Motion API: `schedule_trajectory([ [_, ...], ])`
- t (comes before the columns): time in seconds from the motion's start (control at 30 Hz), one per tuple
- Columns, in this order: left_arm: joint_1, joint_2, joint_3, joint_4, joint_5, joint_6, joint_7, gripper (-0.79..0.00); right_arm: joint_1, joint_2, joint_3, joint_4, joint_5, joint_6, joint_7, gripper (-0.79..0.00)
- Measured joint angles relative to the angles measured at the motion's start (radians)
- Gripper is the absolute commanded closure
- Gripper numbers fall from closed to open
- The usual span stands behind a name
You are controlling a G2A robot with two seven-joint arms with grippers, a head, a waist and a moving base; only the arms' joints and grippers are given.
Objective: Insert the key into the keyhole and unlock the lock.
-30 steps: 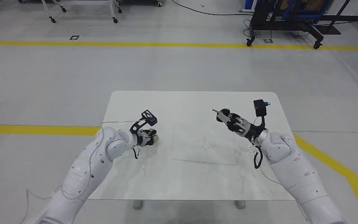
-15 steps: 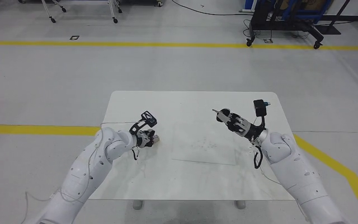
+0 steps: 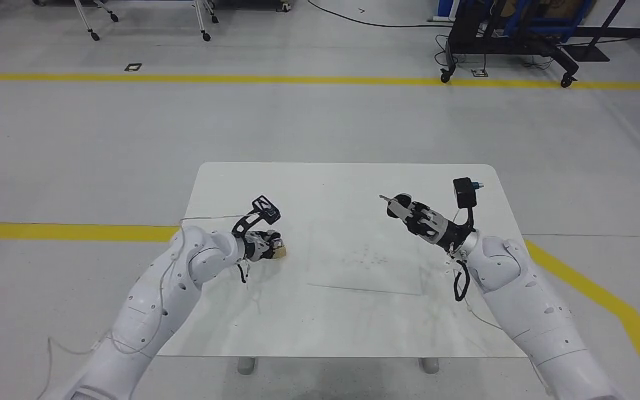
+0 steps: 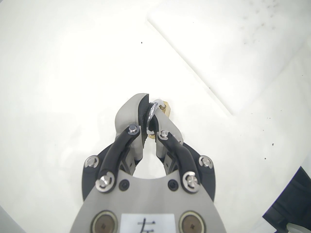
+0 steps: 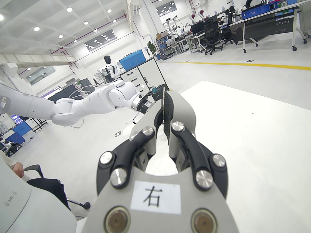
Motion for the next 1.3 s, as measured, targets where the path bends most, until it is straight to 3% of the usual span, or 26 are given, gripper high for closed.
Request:
schedule_trajectory([
  [0.1,-0.002,-0.001,-0.014,0.001,-0.016,-0.002,0.066,0.0,0.0,0.0,0.0,0.0,0.0,0.0,0.0,0.0],
  [0.4,0.001,-0.005,-0.03,0.015,-0.057,0.004,0.082,0.0,-0.001,0.0,-0.001,-0.001,0.0,0.002,-0.001,0.0],
  [0.53,-0.058,-0.026,-0.038,0.092,-0.359,-0.034,-0.024,0.0,-0.044,-0.006,-0.013,-0.043,-0.026,0.051,-0.031,0.0],
  [0.63,-0.142,-0.053,-0.013,0.19,-0.619,-0.006,-0.163,0.0,-0.071,-0.013,-0.031,-0.07,-0.036,0.078,-0.062,0.0],
  [0.73,-0.25,-0.091,0.032,0.312,-0.834,0.058,-0.307,0.0,-0.077,-0.022,-0.05,-0.072,-0.028,0.113,-0.083,0.0],
  [0.9,-0.378,-0.166,0.111,0.518,-1.133,0.045,-0.459,0.0,-0.089,-0.033,-0.061,-0.092,-0.021,0.137,-0.128,0.0],
  [0.97,-0.399,-0.184,0.134,0.571,-1.157,0.01,-0.449,0.0,-0.103,-0.035,-0.065,-0.112,0.017,0.116,-0.145,0.0],
  [1.3,-0.383,-0.183,0.136,0.577,-1.113,0.037,-0.436,0.0,-0.103,-0.036,-0.069,-0.12,0.013,0.127,-0.136,0.0],
])
